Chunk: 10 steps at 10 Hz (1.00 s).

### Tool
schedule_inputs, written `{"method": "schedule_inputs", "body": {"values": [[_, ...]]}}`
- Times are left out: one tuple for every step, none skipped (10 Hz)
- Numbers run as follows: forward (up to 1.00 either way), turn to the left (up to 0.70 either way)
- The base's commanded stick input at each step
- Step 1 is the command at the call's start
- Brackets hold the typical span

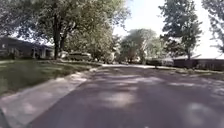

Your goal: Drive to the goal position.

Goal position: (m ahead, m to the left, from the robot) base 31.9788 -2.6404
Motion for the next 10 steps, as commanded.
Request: {"method": "schedule_inputs", "body": {"values": [[1.00,0.00],[1.00,0.00],[1.00,0.00],[1.00,0.00],[1.00,0.00],[1.00,0.00],[1.00,0.00],[1.00,0.00],[1.00,0.00],[1.00,0.00]]}}
